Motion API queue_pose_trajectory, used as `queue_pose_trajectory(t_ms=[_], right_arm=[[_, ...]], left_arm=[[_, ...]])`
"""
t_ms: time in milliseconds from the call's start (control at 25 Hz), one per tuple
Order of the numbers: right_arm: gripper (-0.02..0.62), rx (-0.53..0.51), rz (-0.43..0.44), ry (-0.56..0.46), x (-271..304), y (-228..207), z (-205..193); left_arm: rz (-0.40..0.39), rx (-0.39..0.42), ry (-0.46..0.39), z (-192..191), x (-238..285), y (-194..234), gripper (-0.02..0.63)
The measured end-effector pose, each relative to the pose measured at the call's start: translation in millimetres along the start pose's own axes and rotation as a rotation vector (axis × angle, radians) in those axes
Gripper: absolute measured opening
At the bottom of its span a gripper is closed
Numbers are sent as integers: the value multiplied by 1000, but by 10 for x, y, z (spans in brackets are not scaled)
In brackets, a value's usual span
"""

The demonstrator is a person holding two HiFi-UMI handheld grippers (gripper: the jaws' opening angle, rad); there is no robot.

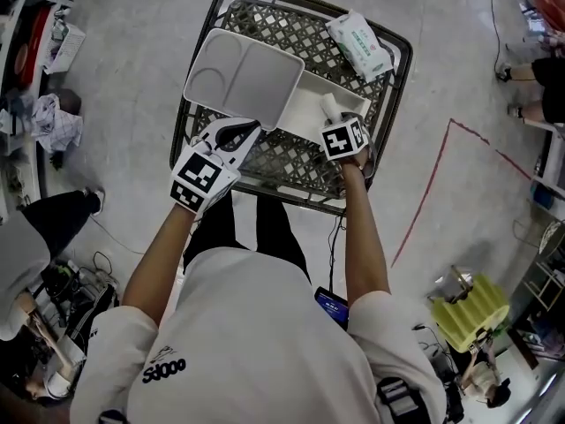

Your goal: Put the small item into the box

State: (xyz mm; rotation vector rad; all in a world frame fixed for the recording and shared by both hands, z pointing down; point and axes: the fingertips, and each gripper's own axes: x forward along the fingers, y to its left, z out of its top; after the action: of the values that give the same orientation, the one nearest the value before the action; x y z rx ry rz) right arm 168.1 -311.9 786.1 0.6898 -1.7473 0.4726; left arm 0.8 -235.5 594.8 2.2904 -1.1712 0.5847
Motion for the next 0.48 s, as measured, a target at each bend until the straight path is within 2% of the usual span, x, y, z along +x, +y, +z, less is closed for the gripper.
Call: queue_pose_trajectory(t_ms=[480], right_arm=[[176, 107, -33, -75, -469, -72, 31]], left_arm=[[3, 17, -32, 67, -174, 6, 5]])
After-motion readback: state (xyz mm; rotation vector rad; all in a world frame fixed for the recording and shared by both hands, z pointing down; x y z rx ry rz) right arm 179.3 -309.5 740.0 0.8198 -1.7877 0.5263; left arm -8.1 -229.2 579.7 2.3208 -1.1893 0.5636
